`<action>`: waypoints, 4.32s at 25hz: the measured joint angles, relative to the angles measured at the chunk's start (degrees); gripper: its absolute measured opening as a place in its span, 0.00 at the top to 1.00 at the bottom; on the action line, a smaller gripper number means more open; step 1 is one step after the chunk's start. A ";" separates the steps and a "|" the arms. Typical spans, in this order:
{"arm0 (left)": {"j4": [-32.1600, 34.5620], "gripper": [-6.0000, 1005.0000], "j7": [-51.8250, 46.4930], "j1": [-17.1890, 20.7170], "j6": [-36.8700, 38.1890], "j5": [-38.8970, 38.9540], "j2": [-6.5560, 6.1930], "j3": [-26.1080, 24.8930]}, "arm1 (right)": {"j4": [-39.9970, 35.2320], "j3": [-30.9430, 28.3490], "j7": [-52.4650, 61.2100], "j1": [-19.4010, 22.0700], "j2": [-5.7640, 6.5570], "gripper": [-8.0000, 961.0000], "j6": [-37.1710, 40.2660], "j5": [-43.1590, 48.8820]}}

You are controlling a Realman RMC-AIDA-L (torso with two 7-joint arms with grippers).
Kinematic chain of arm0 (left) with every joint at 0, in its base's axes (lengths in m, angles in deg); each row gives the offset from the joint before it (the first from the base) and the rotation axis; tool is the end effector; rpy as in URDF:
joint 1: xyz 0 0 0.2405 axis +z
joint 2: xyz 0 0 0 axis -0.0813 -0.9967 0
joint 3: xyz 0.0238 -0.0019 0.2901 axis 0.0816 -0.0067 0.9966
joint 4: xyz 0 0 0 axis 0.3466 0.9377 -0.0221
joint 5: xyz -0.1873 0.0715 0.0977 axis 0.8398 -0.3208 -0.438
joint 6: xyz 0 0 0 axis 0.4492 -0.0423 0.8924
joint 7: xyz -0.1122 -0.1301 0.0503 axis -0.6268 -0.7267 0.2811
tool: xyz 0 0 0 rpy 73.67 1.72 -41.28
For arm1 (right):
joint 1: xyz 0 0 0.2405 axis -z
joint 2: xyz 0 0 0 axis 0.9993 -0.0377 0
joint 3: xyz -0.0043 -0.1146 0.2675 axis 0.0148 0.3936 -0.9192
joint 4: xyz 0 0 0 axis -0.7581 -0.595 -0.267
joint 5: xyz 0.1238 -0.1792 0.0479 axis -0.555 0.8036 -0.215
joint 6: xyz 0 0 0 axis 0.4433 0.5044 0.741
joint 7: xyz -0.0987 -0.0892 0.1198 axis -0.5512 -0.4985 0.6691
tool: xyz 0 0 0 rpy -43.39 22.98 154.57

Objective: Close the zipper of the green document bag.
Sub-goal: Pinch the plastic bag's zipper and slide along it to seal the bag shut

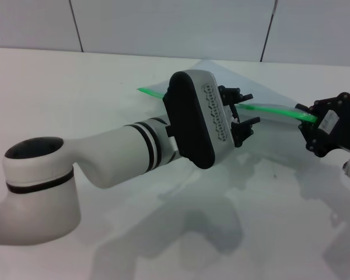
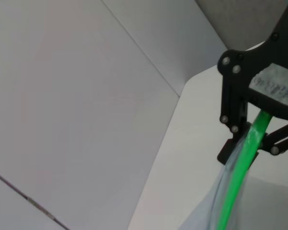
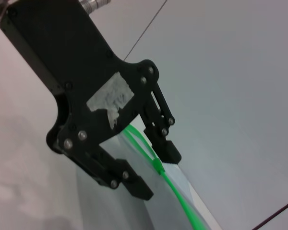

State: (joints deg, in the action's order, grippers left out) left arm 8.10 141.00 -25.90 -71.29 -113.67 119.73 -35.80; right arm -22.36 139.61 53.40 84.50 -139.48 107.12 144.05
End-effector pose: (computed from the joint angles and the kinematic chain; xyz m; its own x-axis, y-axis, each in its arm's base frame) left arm -0.1480 0.4051 -0.1682 0.9468 -0.3200 0.0346 -0.2091 -0.6934 -0.6896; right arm 0.2580 0.3710 -0.0422 0.9963 0.0762 0.0396 0.0795 -0.6459 -0.7593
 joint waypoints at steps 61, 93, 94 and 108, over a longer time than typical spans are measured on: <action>2.82 0.91 0.03 4.25 0.43 -0.76 1.16 -6.13 | -0.26 -0.92 -0.01 0.35 -0.11 0.88 -0.55 0.01; 3.58 0.91 -0.08 9.47 0.73 -0.82 1.24 -13.31 | 0.01 -6.26 -0.17 1.68 -0.08 0.86 -1.65 -3.52; 3.60 0.91 -0.10 9.47 0.73 -0.81 1.24 -13.31 | 0.04 -6.27 -0.18 1.67 -0.08 0.86 -1.65 -3.52; 3.49 0.91 -0.27 9.62 0.63 -0.33 1.33 -13.99 | 0.28 -5.36 -0.85 1.58 -0.12 0.85 -3.61 -3.70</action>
State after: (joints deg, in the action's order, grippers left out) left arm 11.59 140.73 -16.27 -70.66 -114.00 121.06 -49.80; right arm -22.07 134.25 52.55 86.08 -139.60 103.52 140.35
